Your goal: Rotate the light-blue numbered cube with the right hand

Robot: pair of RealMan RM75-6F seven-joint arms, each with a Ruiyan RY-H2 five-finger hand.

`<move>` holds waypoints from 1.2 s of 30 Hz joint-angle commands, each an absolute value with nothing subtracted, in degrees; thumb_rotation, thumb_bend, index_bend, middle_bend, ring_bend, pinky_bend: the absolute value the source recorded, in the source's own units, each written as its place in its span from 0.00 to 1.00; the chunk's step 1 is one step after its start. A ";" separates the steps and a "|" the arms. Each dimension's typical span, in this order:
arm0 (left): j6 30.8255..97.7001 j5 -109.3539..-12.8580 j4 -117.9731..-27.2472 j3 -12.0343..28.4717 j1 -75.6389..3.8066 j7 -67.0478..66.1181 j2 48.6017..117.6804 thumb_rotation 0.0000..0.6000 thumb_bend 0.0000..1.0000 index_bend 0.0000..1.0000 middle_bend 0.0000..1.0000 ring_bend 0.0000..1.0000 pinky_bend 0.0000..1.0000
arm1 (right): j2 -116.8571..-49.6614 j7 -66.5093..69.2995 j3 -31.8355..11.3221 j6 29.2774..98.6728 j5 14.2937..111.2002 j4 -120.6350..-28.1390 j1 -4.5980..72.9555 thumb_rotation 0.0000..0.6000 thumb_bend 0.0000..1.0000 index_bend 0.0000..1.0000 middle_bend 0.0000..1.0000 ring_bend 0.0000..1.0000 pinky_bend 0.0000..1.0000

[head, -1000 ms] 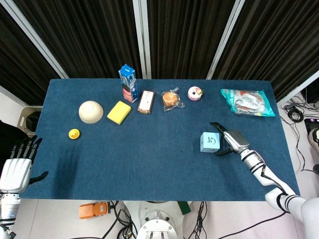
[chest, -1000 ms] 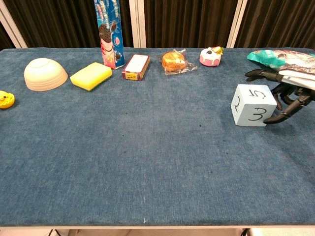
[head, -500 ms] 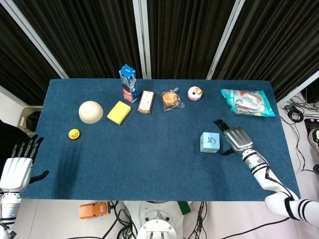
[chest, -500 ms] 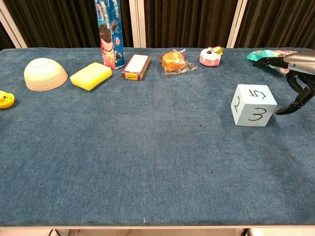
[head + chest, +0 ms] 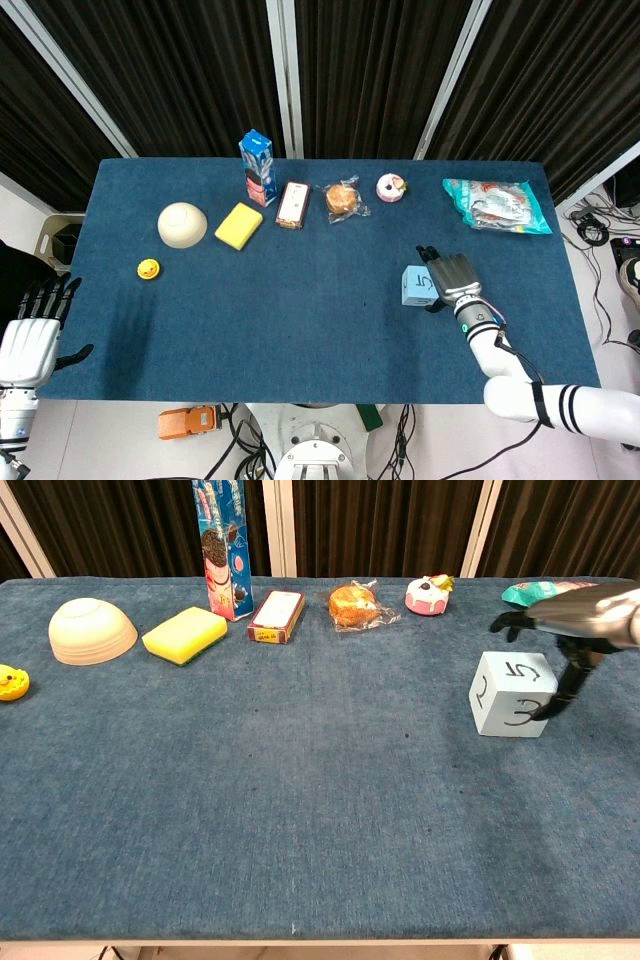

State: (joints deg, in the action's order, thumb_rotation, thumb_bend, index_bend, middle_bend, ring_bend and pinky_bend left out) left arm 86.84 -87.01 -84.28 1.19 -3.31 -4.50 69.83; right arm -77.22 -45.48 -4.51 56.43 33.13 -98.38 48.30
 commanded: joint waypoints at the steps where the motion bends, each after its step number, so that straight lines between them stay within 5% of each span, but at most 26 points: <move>1: 86.85 -86.97 -84.08 1.16 -3.27 -4.39 69.96 1.00 0.00 0.00 0.00 0.00 0.00 | -78.70 -46.44 -4.48 57.61 32.27 -97.98 49.21 0.85 0.20 0.17 0.23 0.80 0.93; 14: 86.84 -86.49 -83.35 1.12 -2.93 -3.77 70.24 1.00 0.00 0.00 0.00 0.00 0.00 | -81.53 -41.41 -4.22 58.15 36.82 -94.53 48.38 1.00 0.31 0.52 0.47 0.89 1.00; 24: 86.67 -86.44 -83.15 1.18 -2.98 -3.17 70.49 1.00 0.00 0.00 0.00 0.00 0.00 | -78.62 -3.76 -5.35 58.89 65.38 -90.36 38.02 1.00 0.31 0.56 0.50 0.90 1.00; 36: 86.05 -86.86 -84.72 1.24 -3.68 -4.64 70.45 1.00 0.00 0.00 0.00 0.00 0.00 | -94.04 44.42 -1.90 60.60 84.81 -56.05 34.89 1.00 0.31 0.49 0.50 0.90 0.99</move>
